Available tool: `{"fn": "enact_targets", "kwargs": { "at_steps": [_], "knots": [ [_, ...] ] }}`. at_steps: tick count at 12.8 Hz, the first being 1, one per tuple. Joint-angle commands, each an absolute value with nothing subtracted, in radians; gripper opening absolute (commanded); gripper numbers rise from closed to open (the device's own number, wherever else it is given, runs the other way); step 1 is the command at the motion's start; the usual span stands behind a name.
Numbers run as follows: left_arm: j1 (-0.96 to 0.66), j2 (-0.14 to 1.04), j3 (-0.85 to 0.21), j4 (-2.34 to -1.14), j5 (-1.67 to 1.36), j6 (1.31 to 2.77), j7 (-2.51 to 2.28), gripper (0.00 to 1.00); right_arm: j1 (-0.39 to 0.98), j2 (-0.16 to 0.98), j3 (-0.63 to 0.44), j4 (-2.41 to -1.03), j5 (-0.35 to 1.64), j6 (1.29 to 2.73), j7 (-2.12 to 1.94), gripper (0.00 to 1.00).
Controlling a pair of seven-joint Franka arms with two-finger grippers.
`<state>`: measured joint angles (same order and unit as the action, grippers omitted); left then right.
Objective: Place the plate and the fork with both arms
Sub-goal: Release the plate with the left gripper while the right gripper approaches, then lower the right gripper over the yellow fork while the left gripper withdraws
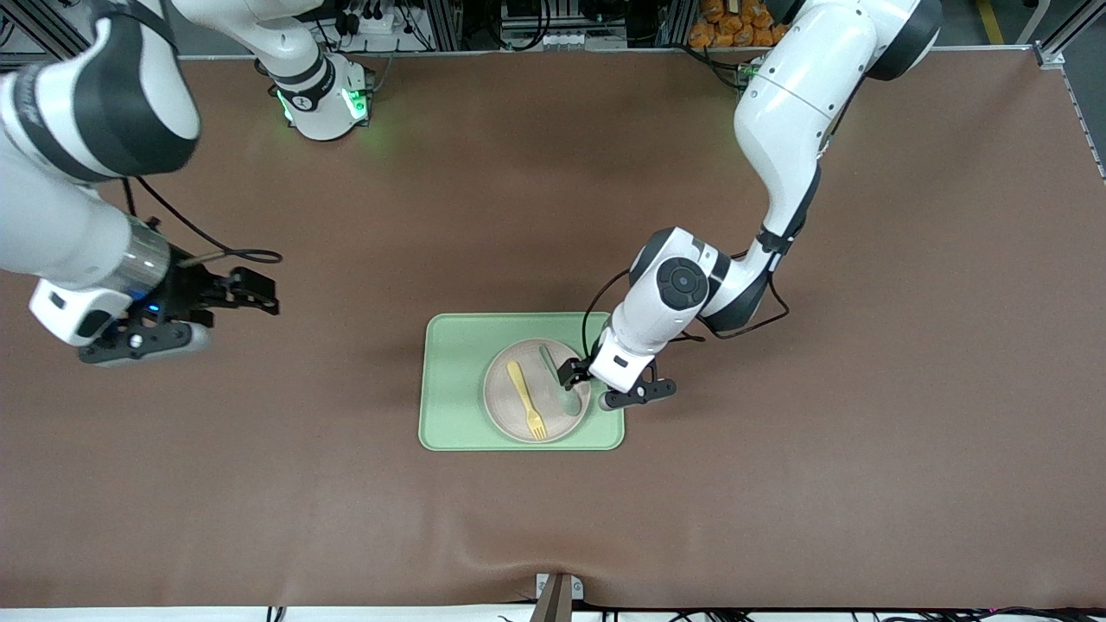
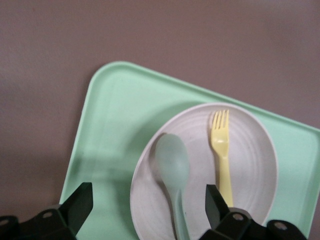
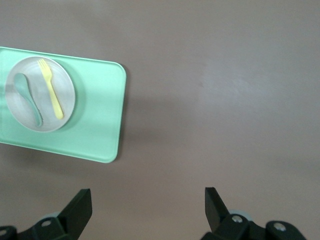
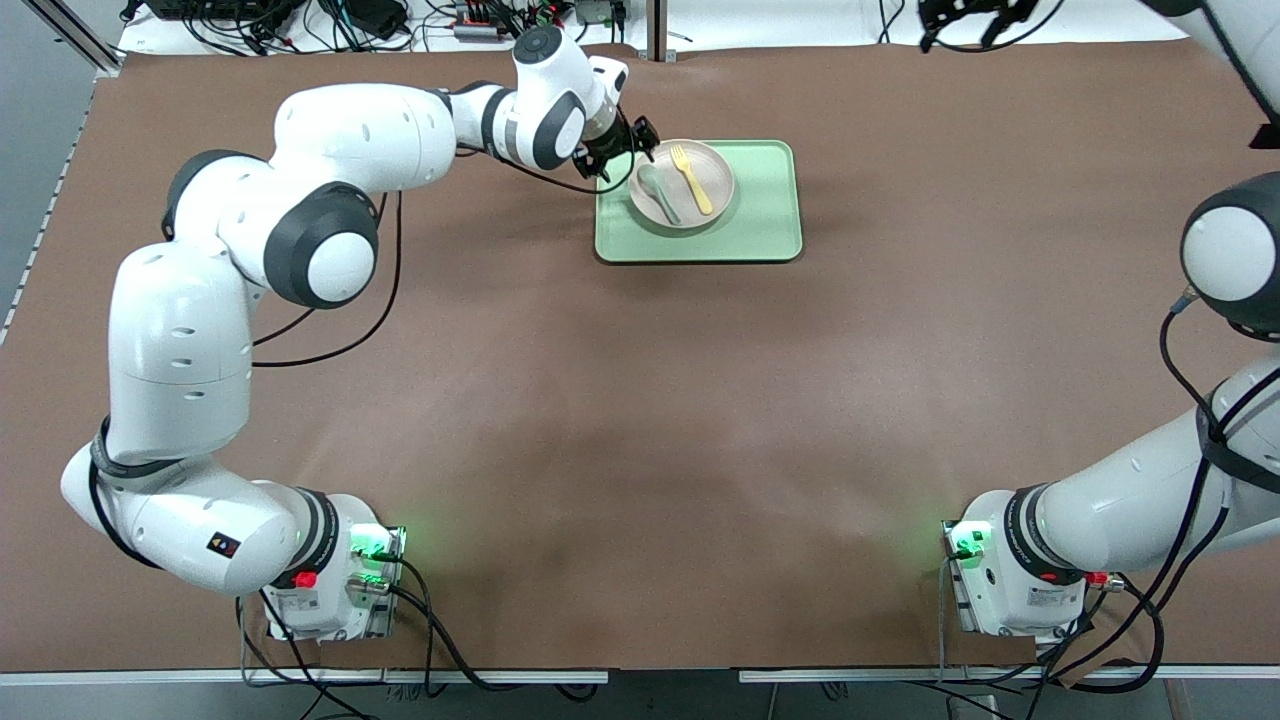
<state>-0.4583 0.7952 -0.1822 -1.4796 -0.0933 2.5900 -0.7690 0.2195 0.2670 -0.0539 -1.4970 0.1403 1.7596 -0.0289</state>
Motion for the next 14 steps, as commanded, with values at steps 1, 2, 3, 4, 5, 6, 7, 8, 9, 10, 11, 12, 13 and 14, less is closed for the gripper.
{"fn": "enact_targets", "kwargs": {
  "at_steps": [1, 2, 3, 4, 5, 6, 7, 8, 9, 10, 11, 12, 13, 14],
  "knots": [
    [-0.414, 0.718, -0.179, -1.497, -0.045, 2.521, -0.784, 1.00, 0.264, 0.354, -0.032, -1.444, 0.166, 1.846, -0.037, 1.00],
    [-0.391, 0.691, -0.179, -1.497, -0.034, 2.493, -0.782, 1.00, 0.300, 0.394, -0.029, -1.425, 0.164, 1.886, -0.038, 1.00],
    [-0.367, 0.668, -0.179, -1.497, -0.028, 2.467, -0.781, 1.00, 0.328, 0.435, -0.029, -1.395, 0.161, 1.925, -0.041, 1.00],
    [-0.341, 0.641, -0.179, -1.497, -0.015, 2.444, -0.781, 1.00, 0.357, 0.486, -0.029, -1.352, 0.157, 1.956, -0.037, 1.00],
    [-0.310, 0.629, -0.179, -1.497, 0.006, 2.424, -0.779, 1.00, 0.391, 0.532, -0.031, -1.306, 0.153, 1.962, -0.029, 1.00],
    [-0.283, 0.618, -0.179, -1.499, 0.032, 2.409, -0.773, 1.00, 0.414, 0.581, -0.032, -1.257, 0.150, 1.970, -0.023, 1.00],
    [-0.246, 0.615, -0.179, -1.499, 0.066, 2.395, -0.773, 1.00, 0.419, 0.622, -0.031, -1.232, 0.153, 2.017, -0.028, 1.00],
    [-0.212, 0.612, -0.181, -1.499, 0.093, 2.385, -0.766, 1.00, 0.442, 0.653, -0.029, -1.229, 0.153, 2.107, -0.020, 1.00],
    [-0.180, 0.612, -0.181, -1.499, 0.098, 2.378, -0.752, 1.00, 0.481, 0.681, -0.031, -1.229, 0.150, 2.170, -0.020, 1.00],
    [-0.148, 0.612, -0.181, -1.500, 0.098, 2.369, -0.720, 1.00, 0.494, 0.714, -0.032, -1.229, 0.150, 2.207, -0.020, 1.00],
    [-0.112, 0.611, -0.181, -1.499, 0.100, 2.352, -0.683, 1.00, 0.502, 0.744, -0.034, -1.229, 0.149, 2.247, -0.021, 1.00],
    [-0.086, 0.604, -0.183, -1.499, 0.098, 2.335, -0.646, 1.00, 0.500, 0.771, -0.034, -1.226, 0.141, 2.272, -0.021, 1.00],
    [-0.059, 0.598, -0.183, -1.500, 0.100, 2.316, -0.615, 1.00, 0.503, 0.802, -0.034, -1.215, 0.141, 2.293, -0.020, 0.97],
    [-0.042, 0.591, -0.183, -1.500, 0.098, 2.286, -0.585, 1.00, 0.514, 0.837, -0.034, -1.189, 0.141, 2.308, -0.014, 0.94]
  ]
}}
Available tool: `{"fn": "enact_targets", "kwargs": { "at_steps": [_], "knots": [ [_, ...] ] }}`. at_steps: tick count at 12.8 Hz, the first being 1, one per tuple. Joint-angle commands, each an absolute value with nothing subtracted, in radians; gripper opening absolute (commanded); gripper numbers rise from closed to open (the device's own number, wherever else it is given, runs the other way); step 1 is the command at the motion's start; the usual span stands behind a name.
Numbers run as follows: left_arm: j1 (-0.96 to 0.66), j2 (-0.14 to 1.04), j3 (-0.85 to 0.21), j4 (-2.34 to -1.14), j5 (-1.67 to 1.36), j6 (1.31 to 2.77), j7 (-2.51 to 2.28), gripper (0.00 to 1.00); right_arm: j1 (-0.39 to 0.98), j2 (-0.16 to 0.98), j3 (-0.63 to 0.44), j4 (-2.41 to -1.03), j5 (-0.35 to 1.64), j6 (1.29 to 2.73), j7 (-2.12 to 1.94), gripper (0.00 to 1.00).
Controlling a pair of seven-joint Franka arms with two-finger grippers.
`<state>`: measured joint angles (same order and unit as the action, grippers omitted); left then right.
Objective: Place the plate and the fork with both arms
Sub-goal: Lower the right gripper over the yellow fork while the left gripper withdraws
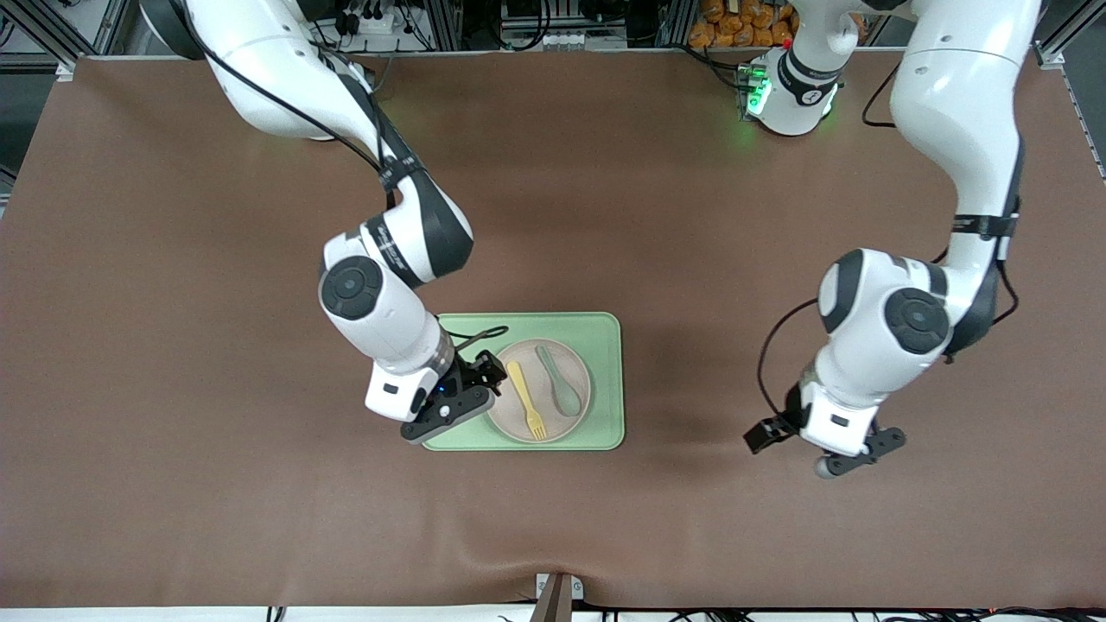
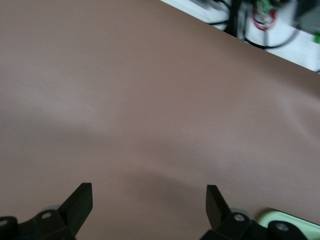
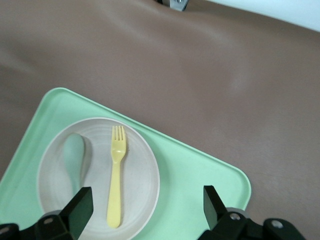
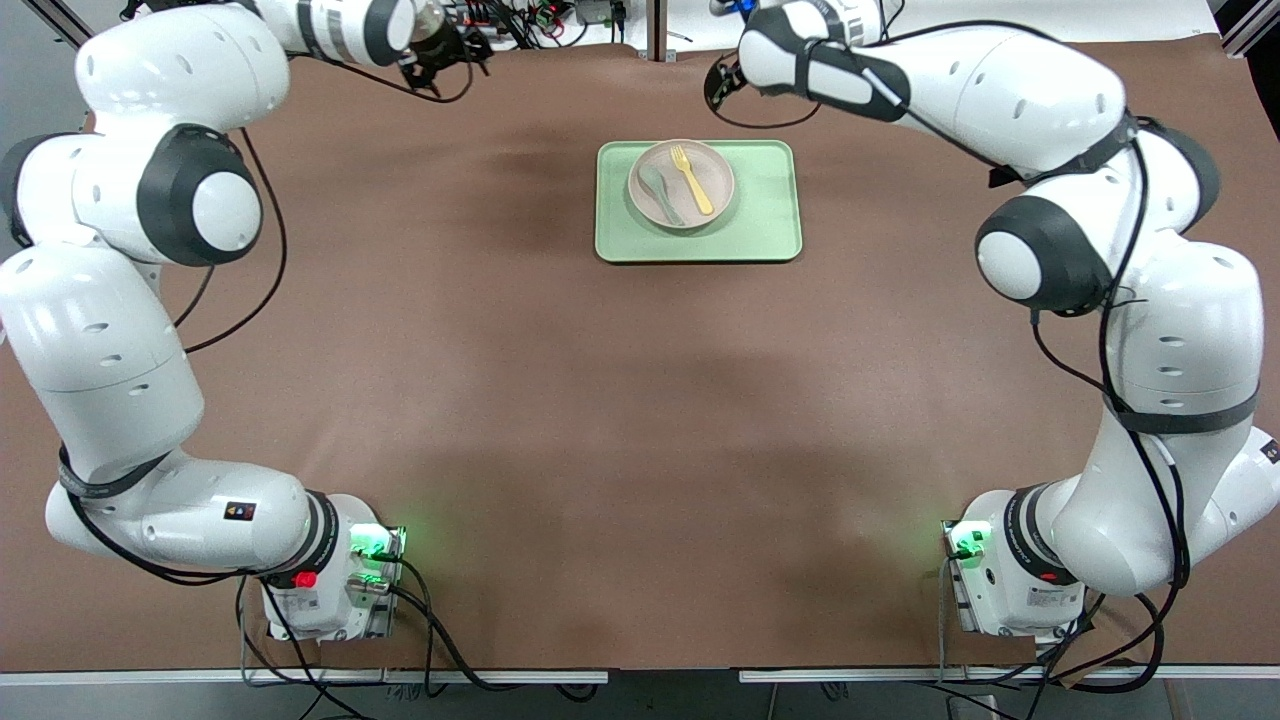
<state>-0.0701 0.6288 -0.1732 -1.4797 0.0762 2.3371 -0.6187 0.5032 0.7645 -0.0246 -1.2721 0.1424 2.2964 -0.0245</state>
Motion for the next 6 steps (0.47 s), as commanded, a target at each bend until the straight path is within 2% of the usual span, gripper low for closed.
{"fn": "enact_targets", "kwargs": {
  "at_steps": [1, 2, 6],
  "knots": [
    [-0.028, 0.575, -0.183, -1.500, 0.098, 2.248, -0.545, 1.00, 0.540, 0.868, -0.037, -1.162, 0.140, 2.315, 0.023, 0.94],
    [-0.011, 0.556, -0.184, -1.500, 0.098, 2.206, -0.507, 1.00, 0.554, 0.889, -0.038, -1.143, 0.129, 2.321, 0.055, 0.94],
    [0.021, 0.442, -0.189, -1.500, 0.097, 1.998, -0.411, 1.00, 0.563, 0.931, -0.037, -1.141, 0.109, 2.338, 0.058, 0.84]
  ]
}}
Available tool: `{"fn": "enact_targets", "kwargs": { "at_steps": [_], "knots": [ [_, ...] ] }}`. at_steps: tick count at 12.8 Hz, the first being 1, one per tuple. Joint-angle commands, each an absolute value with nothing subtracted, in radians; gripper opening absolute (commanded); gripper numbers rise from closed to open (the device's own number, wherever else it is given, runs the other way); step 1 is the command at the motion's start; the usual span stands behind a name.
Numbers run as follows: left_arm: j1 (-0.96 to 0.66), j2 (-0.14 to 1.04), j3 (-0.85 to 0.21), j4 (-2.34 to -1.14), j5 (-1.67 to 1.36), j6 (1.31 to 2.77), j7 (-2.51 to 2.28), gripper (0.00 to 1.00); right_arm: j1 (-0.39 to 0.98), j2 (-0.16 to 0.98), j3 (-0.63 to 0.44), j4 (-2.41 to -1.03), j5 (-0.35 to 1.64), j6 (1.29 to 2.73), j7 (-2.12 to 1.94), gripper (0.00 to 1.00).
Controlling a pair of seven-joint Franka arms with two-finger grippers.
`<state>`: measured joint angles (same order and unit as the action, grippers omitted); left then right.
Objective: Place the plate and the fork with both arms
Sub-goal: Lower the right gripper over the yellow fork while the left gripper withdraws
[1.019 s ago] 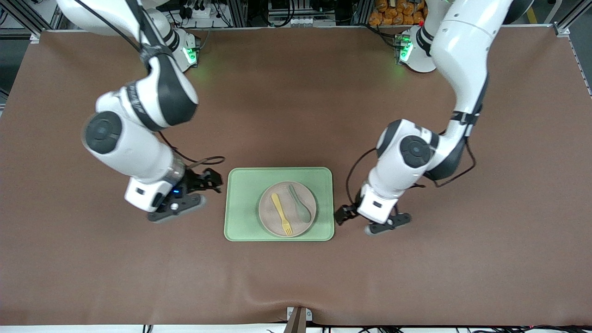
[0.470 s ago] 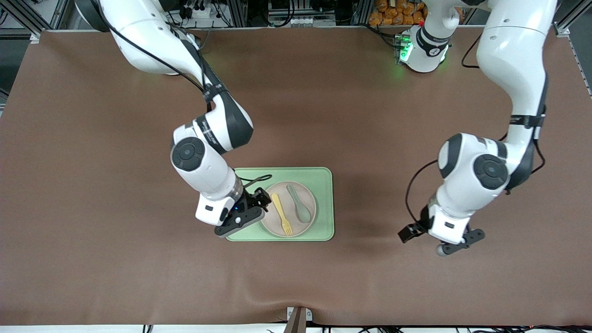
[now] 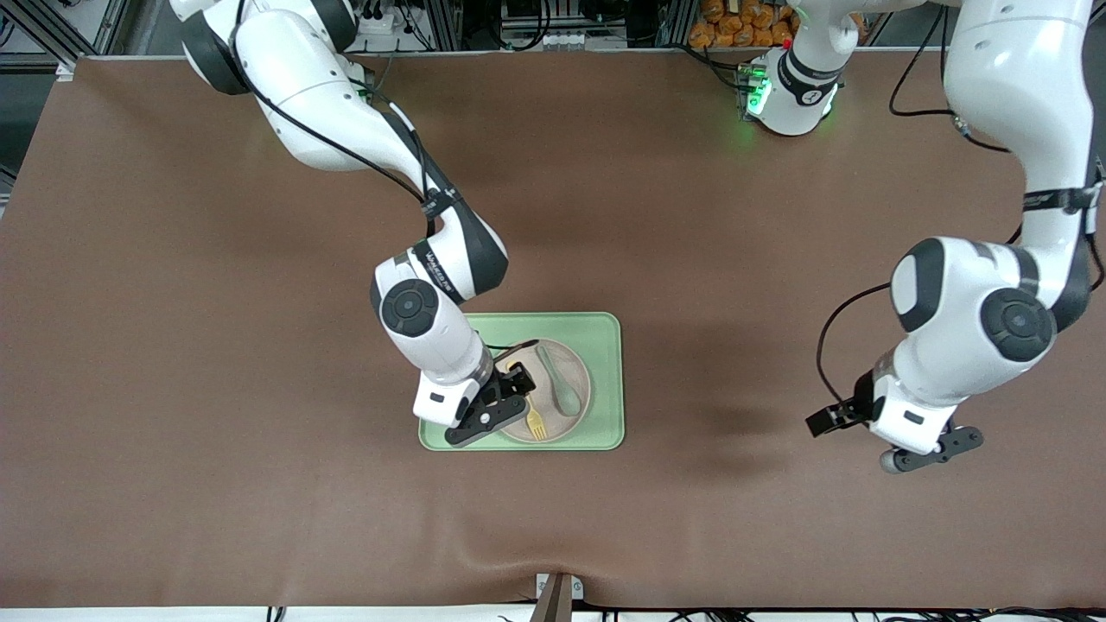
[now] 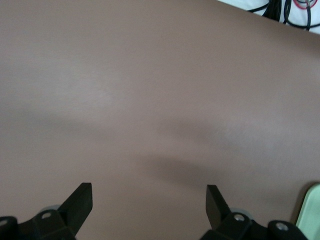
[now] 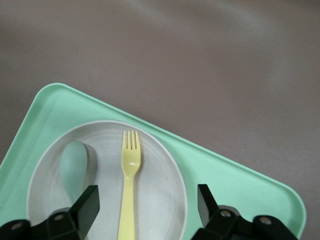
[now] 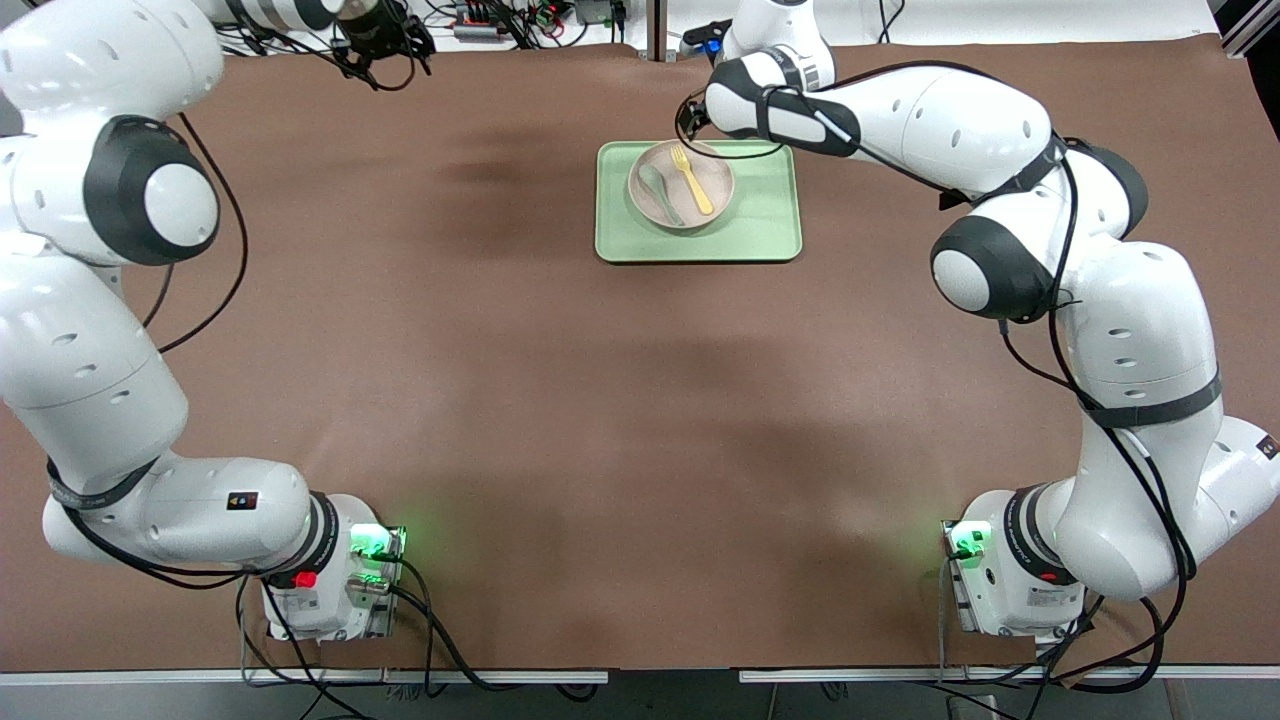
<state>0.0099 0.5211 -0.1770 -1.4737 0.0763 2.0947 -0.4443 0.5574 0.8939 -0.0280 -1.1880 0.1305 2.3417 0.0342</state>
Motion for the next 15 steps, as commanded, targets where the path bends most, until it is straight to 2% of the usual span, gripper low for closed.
{"fn": "enact_targets", "kwargs": {
  "at_steps": [1, 7, 10, 13, 15],
  "knots": [
    [0.021, 0.410, -0.189, -1.500, 0.092, 1.941, -0.388, 1.00, 0.571, 0.942, -0.037, -1.143, 0.109, 2.339, 0.060, 0.80],
    [0.049, 0.223, -0.193, -1.499, 0.078, 1.668, -0.298, 1.00, 0.600, 0.985, -0.038, -1.149, 0.107, 2.375, 0.078, 0.70],
    [0.060, 0.131, -0.193, -1.497, 0.048, 1.553, -0.233, 1.00, 0.606, 0.994, -0.038, -1.154, 0.092, 2.375, 0.081, 0.70],
    [0.060, 0.072, -0.198, -1.496, 0.012, 1.517, -0.152, 1.00, 0.601, 0.997, -0.038, -1.154, 0.094, 2.375, 0.081, 0.61],
    [0.057, 0.042, -0.202, -1.497, 0.014, 1.505, -0.100, 1.00, 0.603, 1.005, -0.038, -1.154, 0.094, 2.375, 0.083, 0.60]
  ]
}}
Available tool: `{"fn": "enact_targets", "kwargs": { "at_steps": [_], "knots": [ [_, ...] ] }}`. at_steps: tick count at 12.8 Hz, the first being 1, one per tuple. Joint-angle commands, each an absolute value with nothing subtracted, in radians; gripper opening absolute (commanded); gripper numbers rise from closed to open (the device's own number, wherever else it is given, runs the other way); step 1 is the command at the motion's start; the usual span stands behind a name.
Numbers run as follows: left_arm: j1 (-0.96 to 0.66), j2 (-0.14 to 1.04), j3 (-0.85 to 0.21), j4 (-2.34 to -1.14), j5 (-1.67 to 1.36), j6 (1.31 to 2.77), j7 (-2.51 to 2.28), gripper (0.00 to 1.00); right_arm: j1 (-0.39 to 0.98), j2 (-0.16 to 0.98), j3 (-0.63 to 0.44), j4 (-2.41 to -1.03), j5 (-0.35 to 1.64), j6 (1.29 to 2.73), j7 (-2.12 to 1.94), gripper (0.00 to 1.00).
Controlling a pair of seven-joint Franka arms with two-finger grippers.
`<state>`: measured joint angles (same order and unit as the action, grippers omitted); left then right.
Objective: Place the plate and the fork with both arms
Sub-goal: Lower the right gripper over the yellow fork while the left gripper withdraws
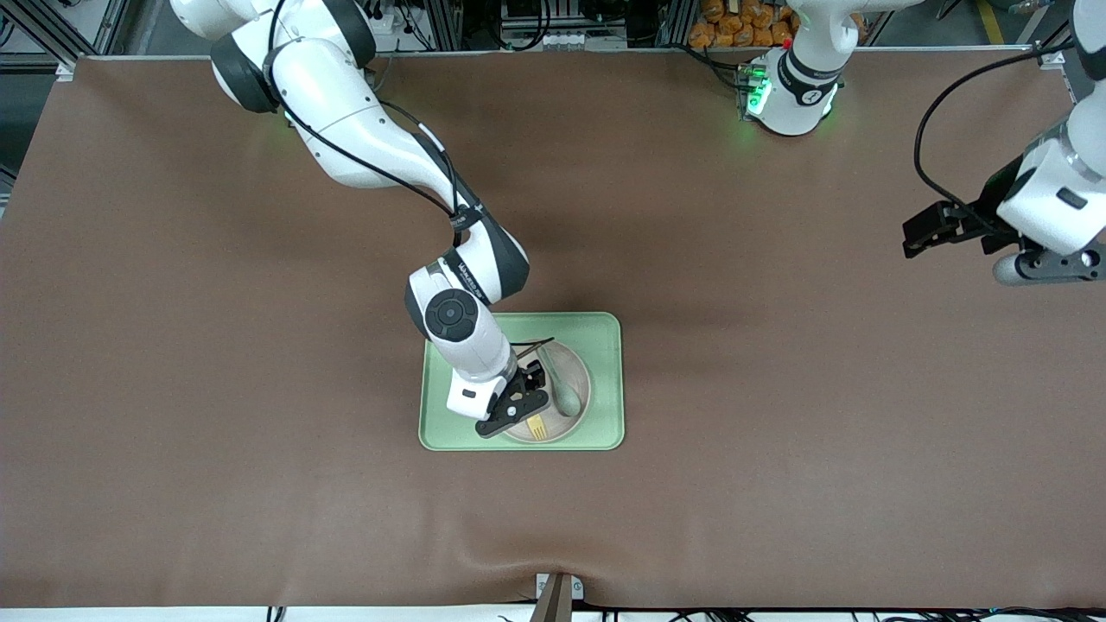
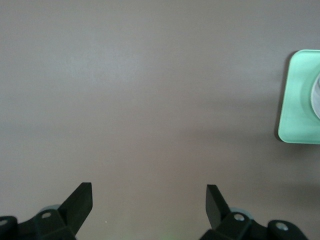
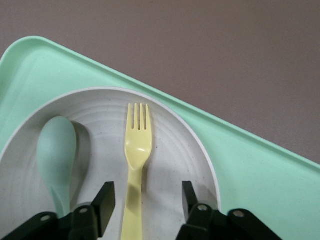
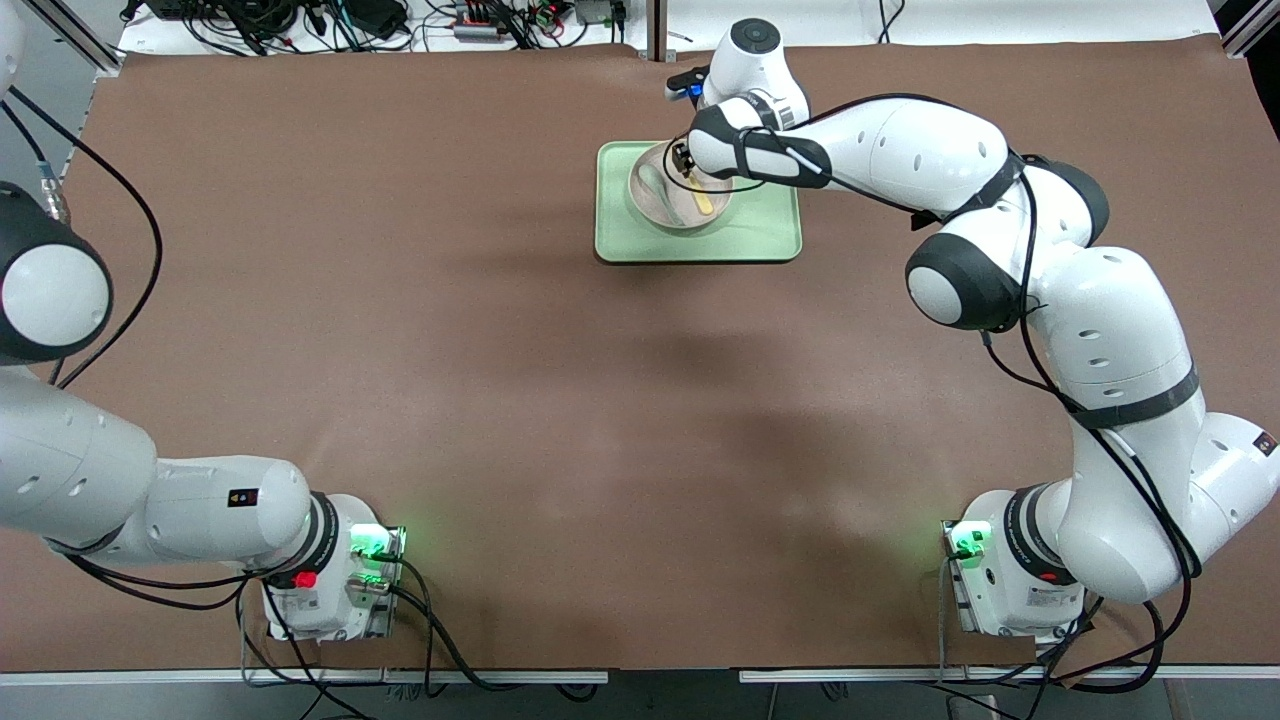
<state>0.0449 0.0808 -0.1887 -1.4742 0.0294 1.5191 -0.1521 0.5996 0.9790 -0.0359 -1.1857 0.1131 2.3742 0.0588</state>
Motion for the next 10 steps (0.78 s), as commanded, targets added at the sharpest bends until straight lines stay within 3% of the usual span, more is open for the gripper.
{"fn": "enact_targets", "kwargs": {
  "at_steps": [1, 7, 10],
  "knots": [
    [0.058, 0.037, -0.202, -1.496, 0.015, 1.494, -0.062, 1.00, 0.603, 1.005, -0.038, -1.154, 0.094, 2.375, 0.083, 0.60],
    [0.063, 0.029, -0.189, -1.494, 0.003, 1.497, -0.008, 1.00, 0.614, 1.014, -0.038, -1.154, 0.092, 2.376, 0.100, 0.59],
    [0.060, 0.025, -0.195, -1.491, 0.003, 1.509, -0.008, 1.00, 0.620, 1.022, -0.038, -1.154, 0.077, 2.378, 0.101, 0.51]
  ]
}}
